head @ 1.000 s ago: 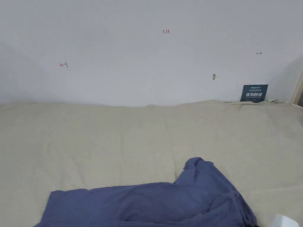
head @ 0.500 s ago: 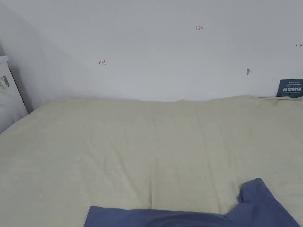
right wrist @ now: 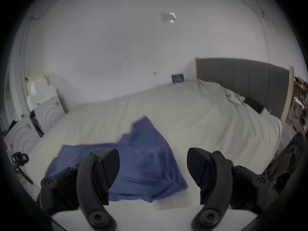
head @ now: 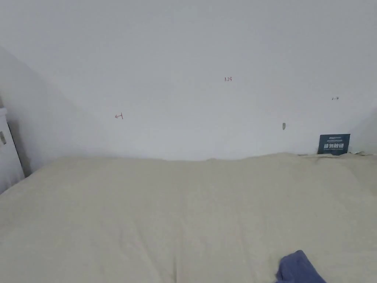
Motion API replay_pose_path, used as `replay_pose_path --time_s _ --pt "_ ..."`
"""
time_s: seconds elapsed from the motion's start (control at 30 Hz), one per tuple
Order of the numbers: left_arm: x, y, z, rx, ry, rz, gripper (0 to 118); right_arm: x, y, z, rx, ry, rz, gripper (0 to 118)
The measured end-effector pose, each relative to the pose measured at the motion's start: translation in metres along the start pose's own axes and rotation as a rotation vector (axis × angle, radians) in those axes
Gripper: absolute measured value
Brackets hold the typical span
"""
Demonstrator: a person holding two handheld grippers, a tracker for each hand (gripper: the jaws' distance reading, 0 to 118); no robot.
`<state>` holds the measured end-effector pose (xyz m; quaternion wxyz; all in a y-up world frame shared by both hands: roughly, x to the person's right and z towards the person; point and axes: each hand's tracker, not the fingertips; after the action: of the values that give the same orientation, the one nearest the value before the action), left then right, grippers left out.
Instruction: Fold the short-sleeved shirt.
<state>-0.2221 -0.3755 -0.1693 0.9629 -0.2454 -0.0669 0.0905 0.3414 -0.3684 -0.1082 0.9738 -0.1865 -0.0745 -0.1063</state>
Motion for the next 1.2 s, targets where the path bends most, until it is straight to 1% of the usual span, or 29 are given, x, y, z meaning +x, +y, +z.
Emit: replay_pose_path --time_s 0.03,0.07,0.13,0.17,0.27,0.3,0.33,0.37,0.4,0.43,0.47,0.5,0.53,0.57,0.6,0.63,0.67,0.73,0.8,0.87,0.93,0.97,1.0,1.03,1.07,1.1,1.13,1.2 --pt "0.007 0.010 0.006 0.030 -0.016 0.003 100 -0.008 0.007 0.006 0.009 0.044 -0.002 86" --pt "0.013 0.018 0.011 0.069 -0.048 0.013 100 -0.017 0.011 0.011 0.035 0.065 0.011 86" --pt "0.024 0.028 0.017 0.128 -0.099 0.009 100 -0.032 0.017 0.016 0.037 0.074 0.026 86" --pt "0.031 0.031 0.018 0.149 -0.097 -0.002 99 -0.041 0.018 0.017 0.037 0.094 0.038 86" --pt "0.048 0.032 0.018 0.171 -0.111 -0.056 97 -0.060 0.013 0.017 0.040 0.108 0.046 86" --pt "0.052 0.032 0.019 0.168 -0.113 -0.057 96 -0.064 0.010 0.017 0.043 0.117 0.044 85" --pt "0.057 0.030 0.021 0.171 -0.117 -0.061 91 -0.069 0.008 0.017 0.025 0.124 0.047 85" --pt "0.061 0.026 0.023 0.183 -0.120 -0.069 82 -0.074 0.004 0.017 0.017 0.124 0.045 83" --pt "0.064 0.022 0.025 0.201 -0.117 -0.077 60 -0.076 -0.001 0.018 0.013 0.125 0.049 70" --pt "0.067 0.019 0.025 0.200 -0.130 -0.087 41 -0.079 -0.006 0.019 0.005 0.129 0.050 46" --pt "0.069 0.017 0.025 0.191 -0.155 -0.092 29 -0.082 -0.009 0.018 -0.016 0.117 0.050 16" --pt "0.068 0.013 0.025 0.177 -0.154 -0.086 22 -0.082 -0.013 0.017 -0.023 0.106 0.042 2" --pt "0.068 0.009 0.024 0.152 -0.175 -0.081 15 -0.081 -0.018 0.017 -0.032 0.122 0.041 2" --pt "0.069 0.005 0.022 0.125 -0.207 -0.086 5 -0.082 -0.020 0.016 -0.074 0.157 0.059 2" --pt "0.070 0.002 0.021 0.108 -0.185 -0.086 0 -0.083 -0.022 0.017 -0.086 0.142 0.064 2" --pt "0.069 -0.002 0.021 0.088 -0.154 -0.084 0 -0.084 -0.025 0.019 -0.067 0.133 0.060 1" --pt "0.067 -0.005 0.019 0.070 -0.173 -0.079 0 -0.083 -0.026 0.020 -0.074 0.144 0.062 2" --pt "0.063 -0.010 0.016 0.056 -0.164 -0.003 0 -0.083 -0.027 0.021 -0.081 0.158 0.053 2" --pt "0.057 -0.011 0.015 0.042 -0.170 0.036 0 -0.083 -0.028 0.022 -0.071 0.169 0.037 2" --pt "0.048 -0.017 0.017 0.117 -0.201 0.089 1 -0.081 -0.028 0.022 -0.072 0.186 -0.006 1" --pt "0.041 -0.016 0.016 0.064 -0.213 0.147 1 -0.080 -0.030 0.022 -0.047 0.217 -0.046 1" --pt "0.037 -0.017 0.014 0.031 -0.225 0.161 1 -0.079 -0.030 0.022 -0.058 0.227 -0.053 1" --pt "0.036 -0.018 0.013 0.034 -0.218 0.157 1 -0.079 -0.031 0.021 -0.050 0.233 -0.069 2" --pt "0.038 -0.020 0.013 0.053 -0.200 0.134 1 -0.078 -0.032 0.020 -0.040 0.259 -0.090 2" --pt "0.039 -0.019 0.012 0.055 -0.192 0.084 1 -0.078 -0.035 0.020 -0.019 0.275 -0.123 2" --pt "0.039 -0.018 0.011 0.049 -0.167 0.074 1 -0.077 -0.035 0.018 -0.041 0.283 -0.152 2" --pt "0.039 -0.014 0.006 -0.007 -0.152 0.075 1 -0.077 -0.035 0.015 -0.077 0.298 -0.144 2" --pt "0.039 -0.010 -0.005 -0.010 -0.153 0.049 1 -0.080 -0.037 0.011 -0.095 0.251 -0.124 2"
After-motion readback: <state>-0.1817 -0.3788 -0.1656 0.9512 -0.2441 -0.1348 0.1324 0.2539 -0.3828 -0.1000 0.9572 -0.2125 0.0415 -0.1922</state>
